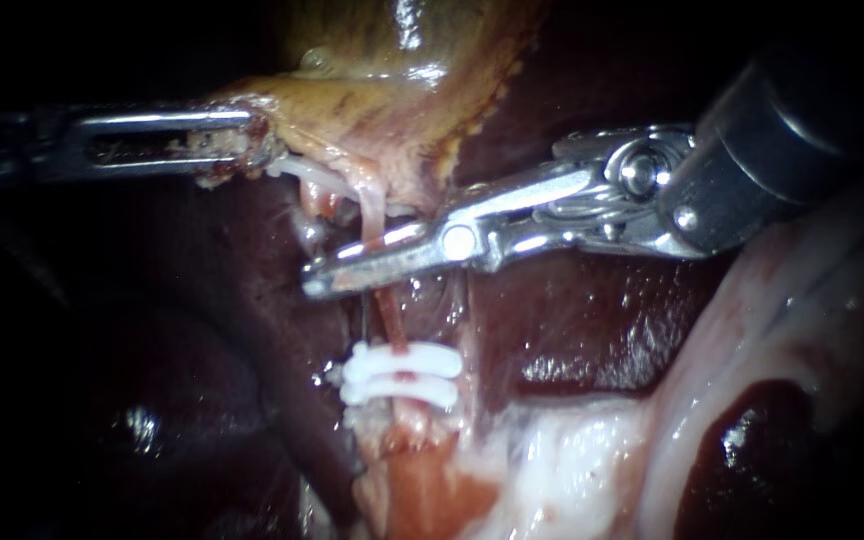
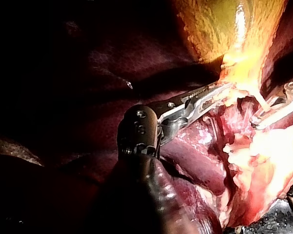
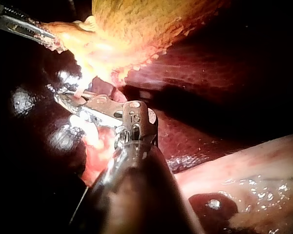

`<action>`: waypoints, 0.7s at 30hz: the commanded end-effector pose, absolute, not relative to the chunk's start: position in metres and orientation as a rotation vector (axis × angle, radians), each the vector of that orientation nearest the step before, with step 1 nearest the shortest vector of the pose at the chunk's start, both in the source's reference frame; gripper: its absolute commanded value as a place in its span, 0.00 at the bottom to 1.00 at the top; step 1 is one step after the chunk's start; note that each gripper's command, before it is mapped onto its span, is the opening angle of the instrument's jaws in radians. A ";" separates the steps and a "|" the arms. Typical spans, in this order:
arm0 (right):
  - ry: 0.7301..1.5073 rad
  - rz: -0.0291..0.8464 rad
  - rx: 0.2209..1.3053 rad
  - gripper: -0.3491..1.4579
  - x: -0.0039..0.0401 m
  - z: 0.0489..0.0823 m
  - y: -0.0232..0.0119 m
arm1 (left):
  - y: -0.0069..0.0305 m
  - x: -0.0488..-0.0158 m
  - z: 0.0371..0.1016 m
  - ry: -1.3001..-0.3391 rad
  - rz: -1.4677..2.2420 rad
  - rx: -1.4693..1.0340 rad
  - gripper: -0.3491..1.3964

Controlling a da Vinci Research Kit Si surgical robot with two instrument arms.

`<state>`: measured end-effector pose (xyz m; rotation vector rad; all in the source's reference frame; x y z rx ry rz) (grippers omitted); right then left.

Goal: Going back third clip right tube

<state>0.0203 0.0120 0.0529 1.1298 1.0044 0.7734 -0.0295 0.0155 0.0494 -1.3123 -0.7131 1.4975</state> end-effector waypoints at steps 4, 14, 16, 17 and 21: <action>1.011 0.774 1.131 0.15 0.0204 0.0528 0.0120 | 0.0154 -0.0295 0.0493 -0.713 1.498 -1.313 0.00; 1.130 0.677 1.052 0.46 0.0222 0.0534 0.0117 | 0.0154 -0.0294 0.0493 -0.720 1.486 -1.309 0.00; 1.156 0.656 0.999 0.47 0.0225 0.0539 0.0115 | 0.0154 -0.0294 0.0493 -0.719 1.484 -1.312 0.00; 1.170 0.639 0.971 0.47 0.0225 0.0541 0.0114 | 0.0154 -0.0294 0.0492 -0.719 1.484 -1.312 0.00; 1.214 0.606 0.865 0.47 0.0225 0.0553 0.0112 | 0.0154 -0.0294 0.0492 -0.719 1.484 -1.312 0.00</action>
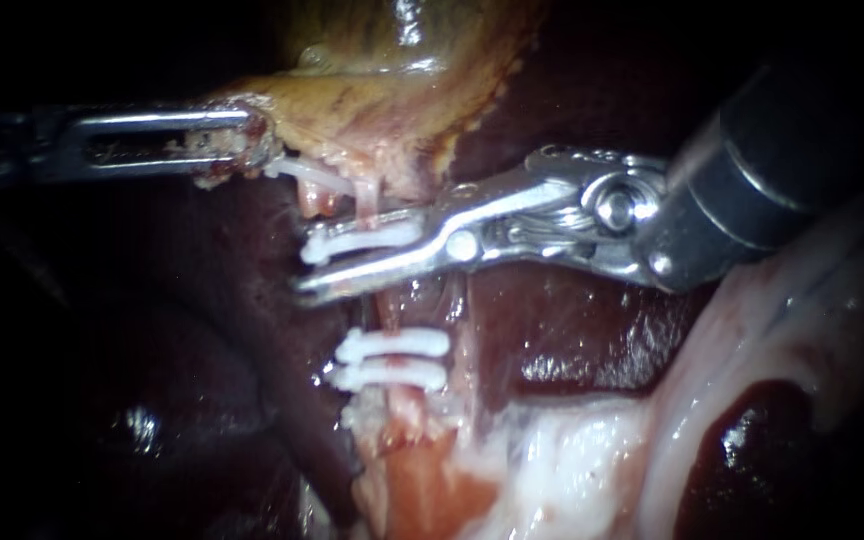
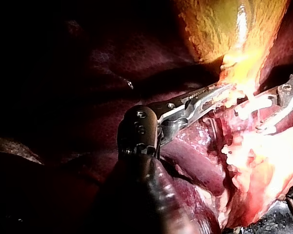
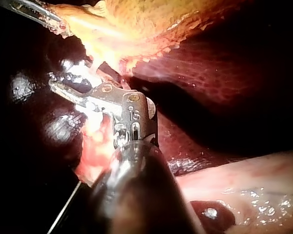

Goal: Going back third clip right tube

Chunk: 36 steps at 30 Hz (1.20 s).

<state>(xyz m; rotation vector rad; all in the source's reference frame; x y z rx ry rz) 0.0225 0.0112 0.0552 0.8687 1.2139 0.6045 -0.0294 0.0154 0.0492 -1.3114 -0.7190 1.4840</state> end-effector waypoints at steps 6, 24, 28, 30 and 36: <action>1.244 0.623 0.696 0.47 0.0219 0.0571 0.0107 | 0.0152 -0.0295 0.0491 -0.718 1.484 -1.312 0.00; 1.277 0.380 0.509 0.47 0.0173 0.0572 0.0082 | 0.0150 -0.0295 0.0490 -0.718 1.485 -1.312 0.00; 1.293 0.321 0.472 0.47 0.0147 0.0563 0.0078 | 0.0150 -0.0294 0.0490 -0.719 1.485 -1.313 0.00; 1.300 0.295 0.462 0.47 0.0132 0.0557 0.0074 | 0.0150 -0.0293 0.0490 -0.719 1.485 -1.313 0.00; 1.300 0.250 0.417 0.47 0.0096 0.0539 0.0060 | 0.0150 -0.0293 0.0490 -0.719 1.485 -1.313 0.00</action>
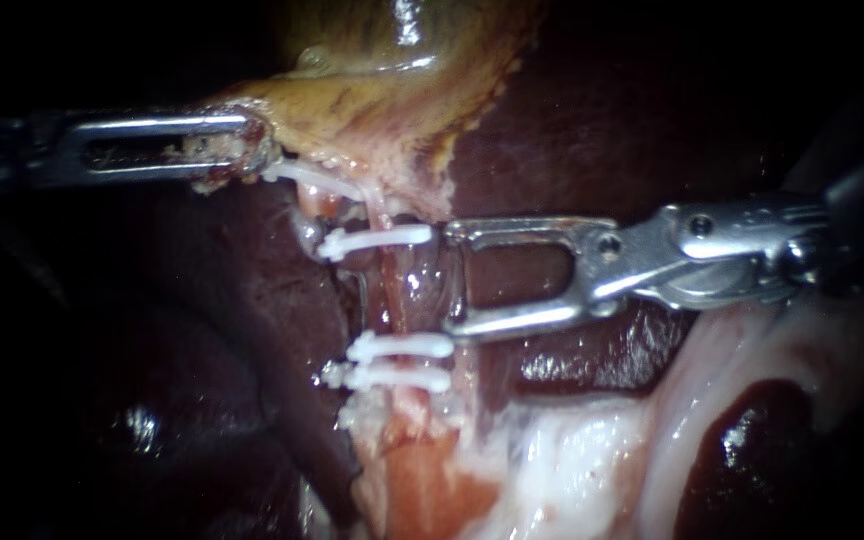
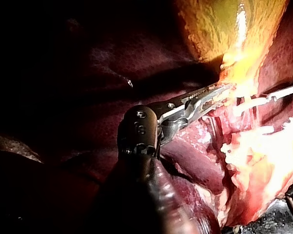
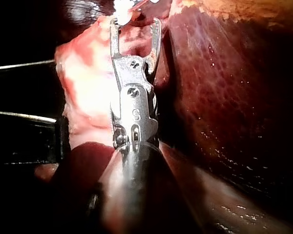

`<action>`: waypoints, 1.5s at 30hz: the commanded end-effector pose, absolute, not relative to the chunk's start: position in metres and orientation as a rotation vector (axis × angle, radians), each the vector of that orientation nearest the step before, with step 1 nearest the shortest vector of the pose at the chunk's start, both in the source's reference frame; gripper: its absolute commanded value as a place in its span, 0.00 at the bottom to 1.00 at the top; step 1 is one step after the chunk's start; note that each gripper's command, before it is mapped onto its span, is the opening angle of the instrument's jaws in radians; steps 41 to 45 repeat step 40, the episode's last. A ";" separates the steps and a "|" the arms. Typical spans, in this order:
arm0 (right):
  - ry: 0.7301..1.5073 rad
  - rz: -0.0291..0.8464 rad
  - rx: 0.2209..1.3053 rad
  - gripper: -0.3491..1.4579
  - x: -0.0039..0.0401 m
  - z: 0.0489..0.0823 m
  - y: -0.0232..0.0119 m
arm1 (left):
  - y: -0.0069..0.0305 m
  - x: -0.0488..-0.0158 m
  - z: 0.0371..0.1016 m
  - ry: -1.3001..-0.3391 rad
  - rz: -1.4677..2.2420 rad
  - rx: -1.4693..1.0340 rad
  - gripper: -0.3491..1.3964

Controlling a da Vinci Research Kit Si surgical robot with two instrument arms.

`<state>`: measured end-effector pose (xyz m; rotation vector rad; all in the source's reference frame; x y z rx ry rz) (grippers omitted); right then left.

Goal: Going back third clip right tube

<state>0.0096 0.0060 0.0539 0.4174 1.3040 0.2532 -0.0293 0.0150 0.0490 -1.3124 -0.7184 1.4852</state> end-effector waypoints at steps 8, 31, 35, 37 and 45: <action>1.242 0.204 0.379 0.47 0.0068 0.0526 0.0055 | 0.0152 -0.0294 0.0492 -0.716 1.485 -1.312 0.00; 1.240 0.198 0.373 0.47 0.0060 0.0523 0.0058 | 0.0154 -0.0336 0.0550 -0.686 1.493 -1.321 0.00; 1.240 0.198 0.373 0.47 0.0060 0.0522 0.0058 | 0.0154 -0.0337 0.0551 -0.684 1.493 -1.321 0.00; 1.240 0.198 0.373 0.47 0.0060 0.0522 0.0058 | 0.0154 -0.0337 0.0551 -0.685 1.493 -1.321 0.00; 1.237 0.197 0.373 0.47 0.0060 0.0522 0.0057 | 0.0154 -0.0336 0.0551 -0.685 1.493 -1.321 0.00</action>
